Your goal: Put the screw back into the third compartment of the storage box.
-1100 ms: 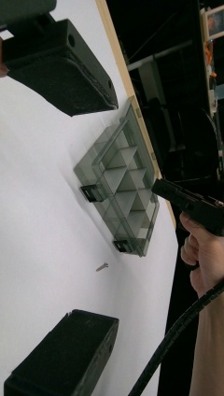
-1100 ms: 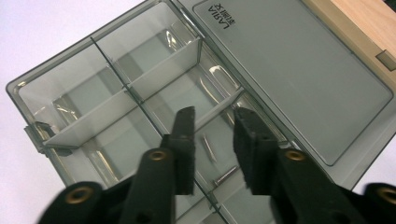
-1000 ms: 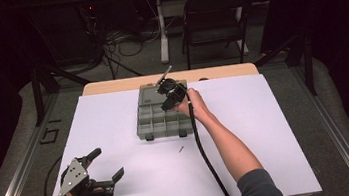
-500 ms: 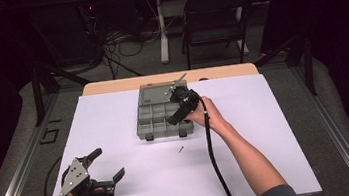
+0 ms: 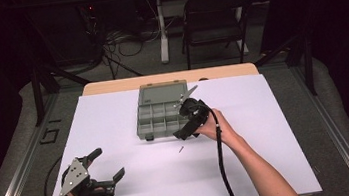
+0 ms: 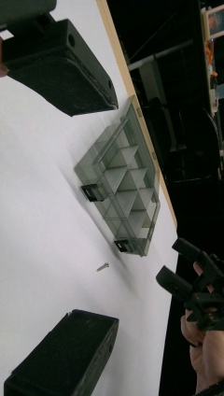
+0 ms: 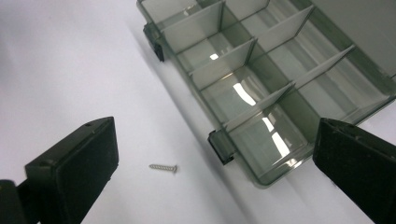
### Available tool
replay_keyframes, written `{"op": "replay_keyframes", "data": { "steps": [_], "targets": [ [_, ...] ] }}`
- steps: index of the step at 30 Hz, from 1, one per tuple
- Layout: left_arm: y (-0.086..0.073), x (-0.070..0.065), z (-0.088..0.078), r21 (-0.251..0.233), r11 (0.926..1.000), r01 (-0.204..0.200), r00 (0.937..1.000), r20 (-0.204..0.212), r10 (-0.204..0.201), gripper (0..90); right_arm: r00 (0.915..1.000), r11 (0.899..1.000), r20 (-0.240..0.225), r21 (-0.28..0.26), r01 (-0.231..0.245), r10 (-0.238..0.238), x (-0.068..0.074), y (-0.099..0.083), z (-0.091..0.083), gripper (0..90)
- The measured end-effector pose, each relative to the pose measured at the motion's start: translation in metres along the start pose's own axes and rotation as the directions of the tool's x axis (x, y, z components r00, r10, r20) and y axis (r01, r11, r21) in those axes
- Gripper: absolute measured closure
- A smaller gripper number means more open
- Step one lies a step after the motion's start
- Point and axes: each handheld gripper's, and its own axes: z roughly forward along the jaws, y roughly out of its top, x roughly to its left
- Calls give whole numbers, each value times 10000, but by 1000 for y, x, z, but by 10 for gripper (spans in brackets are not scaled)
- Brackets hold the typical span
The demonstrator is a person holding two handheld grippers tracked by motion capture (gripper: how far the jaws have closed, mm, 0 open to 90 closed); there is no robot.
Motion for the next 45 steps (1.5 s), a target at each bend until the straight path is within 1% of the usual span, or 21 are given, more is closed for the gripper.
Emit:
{"op": "replay_keyframes", "data": {
  "steps": [2, 3, 7, 8, 9, 11, 12, 13, 16, 19, 20, 22, 23, 24, 26, 27, 28, 34, 37, 42, 45],
  "targets": [
    [0, 0, 0, 10, 10000, 3, 10000, 0, -3, 1, 9999, 9999, -97, -133, 86, -87, 2, -4, 1, 0],
    [0, 0, 0, 13, 10000, -15, 10000, 6, 15, 0, 9999, 10000, -116, 45, 85, -85, 4, -6, 0, 0],
    [0, 0, 0, 36, 10000, -25, 10000, 34, 25, 0, 9991, 9994, -240, -34, 349, -350, 11, -14, 2, 0],
    [0, 0, 0, 22, 10000, -34, 10000, 38, 34, 0, 9980, 9986, -338, -31, 537, -538, 13, -16, 3, 10],
    [0, 0, 0, -8, 10000, -17, 10000, 33, 17, 0, 9983, 9989, -322, -29, 478, -479, 17, -19, 4, 40],
    [0, 0, 0, -24, 10000, 15, 10000, 9, -15, 0, 9960, 9965, -330, -20, 833, -833, 19, -23, 7, 97],
    [0, 0, 0, 6, 10000, 27, 10000, 20, -27, 0, 9967, 9973, -359, 21, 731, -730, 22, -26, 8, 118],
    [0, 0, 0, 2, 10000, 25, 10000, 19, -25, 0, 9953, 9960, -362, 9, 898, -897, 22, -28, 10, 159],
    [0, 0, 0, -1, 10000, 1, 10000, 33, -1, 0, 9956, 9962, -336, 34, 871, -870, 26, -33, 17, 234],
    [0, 0, 0, -18, 10000, 5, 10000, 41, -5, 0, 9942, 9948, -443, 227, 989, -979, 30, -36, 26, 320],
    [0, 0, 0, -21, 10000, 2, 10000, 37, -2, 0, 9924, 9933, -459, 128, 1145, -1138, 30, -37, 29, 348],
    [0, 0, 0, -21, 10000, 24, 10000, 33, -24, 0, 9906, 9913, -516, 296, 1281, -1265, 31, -36, 34, 392],
    [0, 0, 0, -19, 10000, 30, 10000, 31, -30, 0, 9919, 9923, -512, 381, 1182, -1162, 32, -36, 35, 414],
    [0, 0, 0, -15, 10000, 26, 10000, 42, -26, 0, 9905, 9906, -504, 402, 1304, -1283, 31, -35, 38, 432],
    [0, 0, 0, 15, 10000, 4, 10000, 55, -4, 1, 9910, 9905, -407, 453, 1295, -1277, 30, -34, 42, 473],
    [0, 0, 0, 17, 10000, 9, 10000, 57, -9, 0, 9921, 9915, -468, 534, 1185, -1161, 31, -33, 44, 488],
    [0, 0, 0, 4, 10000, 30, 10000, 60, -30, 0, 9910, 9902, -516, 588, 1268, -1239, 30, -33, 47, 501],
    [0, 1, 0, -1, 10000, 53, 10000, 48, -53, 0, 9894, 9888, -848, 821, 1249, -1180, 28, -33, 57, 608],
    [0, 0, 0, 2, 10000, 59, 10000, 49, -59, 0, 9885, 9887, -1001, 871, 1218, -1130, 26, -35, 57, 629],
    [0, 0, 0, -32, 10000, 65, 10000, 42, -65, 0, 9884, 9867, -1006, 1050, 1239, -1134, 25, -36, 54, 699],
    [0, 1, 0, -36, 10000, 35, 10000, 47, -35, 0, 9910, 9880, -845, 1061, 1122, -1035, 24, -37, 54, 759]
  ]
}}
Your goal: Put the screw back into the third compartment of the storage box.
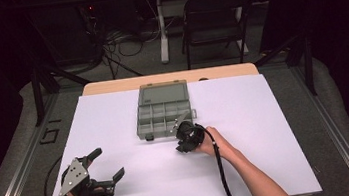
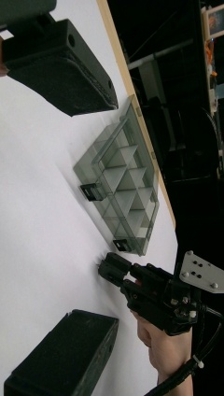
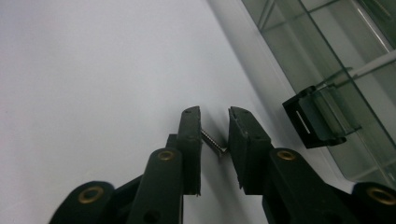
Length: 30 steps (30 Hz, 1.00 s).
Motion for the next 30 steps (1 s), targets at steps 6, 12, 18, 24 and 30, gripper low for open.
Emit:
{"op": "replay_keyframes", "data": {
  "steps": [6, 12, 18, 24, 30],
  "targets": [
    [0, -1, 0, -7, 10000, 22, 10000, 6, -22, 0, 9995, 9997, 233, 111, -199, 197, 2, -1, -1, 846],
    [0, 0, -1, -4, 10000, -3, 10000, 18, 3, 0, 9990, 9994, 277, 78, -348, 346, 3, -1, -1, 880],
    [0, 0, 0, -20, 10000, 17, 10000, 12, -17, 0, 9983, 9990, 362, -55, -451, 452, 5, 0, -5, 881],
    [0, 0, -1, -22, 10000, 21, 10000, 43, -21, 0, 9977, 9985, 408, -176, -528, 534, 6, 3, -14, 881],
    [1, 0, 0, -2, 10000, 0, 10000, 59, 0, 0, 9969, 9978, 506, -313, -582, 597, 6, 4, -18, 881]
  ]
}}
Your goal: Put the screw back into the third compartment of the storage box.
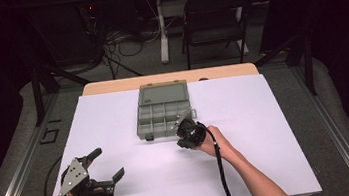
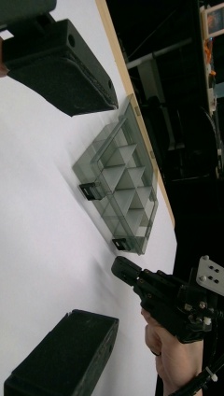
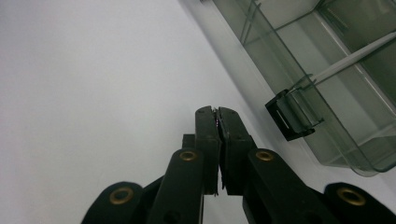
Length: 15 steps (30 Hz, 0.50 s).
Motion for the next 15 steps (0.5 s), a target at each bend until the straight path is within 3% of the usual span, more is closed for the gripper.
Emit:
{"op": "replay_keyframes", "data": {
  "steps": [8, 10, 11, 13, 15],
  "targets": [
    [0, 0, 1, 51, 10000, -27, 10000, 8, 27, 0, 9999, 9998, 83, -188, -94, 96, -4, 3, -10, 881],
    [0, 0, 1, 29, 10000, -28, 10000, -11, 28, 0, 9994, 9994, 155, -177, -305, 307, -5, 4, -14, 881],
    [0, 0, 1, 35, 10000, -29, 10000, -19, 29, 0, 9997, 9997, 163, -185, -152, 155, -7, 4, -15, 881],
    [0, 0, 1, 48, 10000, -29, 10000, -28, 29, 1, 9988, 9989, 198, -150, -439, 441, -7, 5, -19, 881],
    [0, 0, 1, 36, 10000, -4, 10000, -46, 4, 0, 9994, 9995, 235, -207, -248, 253, -9, 6, -21, 881]
  ]
}}
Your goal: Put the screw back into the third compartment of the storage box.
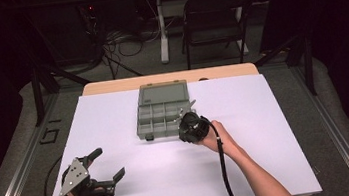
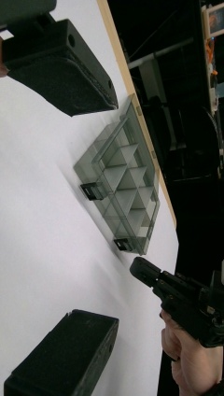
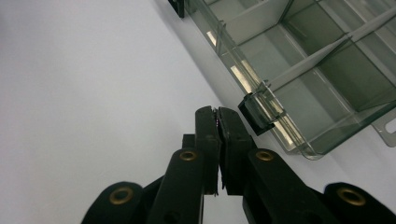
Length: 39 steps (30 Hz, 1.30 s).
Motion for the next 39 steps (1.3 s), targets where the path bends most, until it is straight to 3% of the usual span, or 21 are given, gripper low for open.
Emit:
{"op": "replay_keyframes", "data": {
  "steps": [4, 5, 18, 26, 39],
  "targets": [
    [0, 0, 0, 14, 10000, -24, 10000, 12, 24, 0, 9997, 9997, 99, 27, -226, 226, -1, 2, -6, 881],
    [0, 0, 0, 10, 10000, -22, 10000, 12, 22, 0, 9999, 10000, 127, -43, -57, 57, -3, 3, -7, 881],
    [0, 0, -1, 9, 10000, 24, 10000, 7, -24, 0, 9984, 9998, 549, -130, -138, 145, -13, 23, -26, 881],
    [0, 0, -1, 9, 10000, 0, 10000, 8, 0, 0, 9978, 9999, 663, -129, 65, -57, -16, 34, -29, 881],
    [0, 0, -1, 32, 10000, 20, 10000, 13, -20, 0, 9960, 9999, 897, -146, -38, 51, -27, 48, -35, 881]
  ]
}}
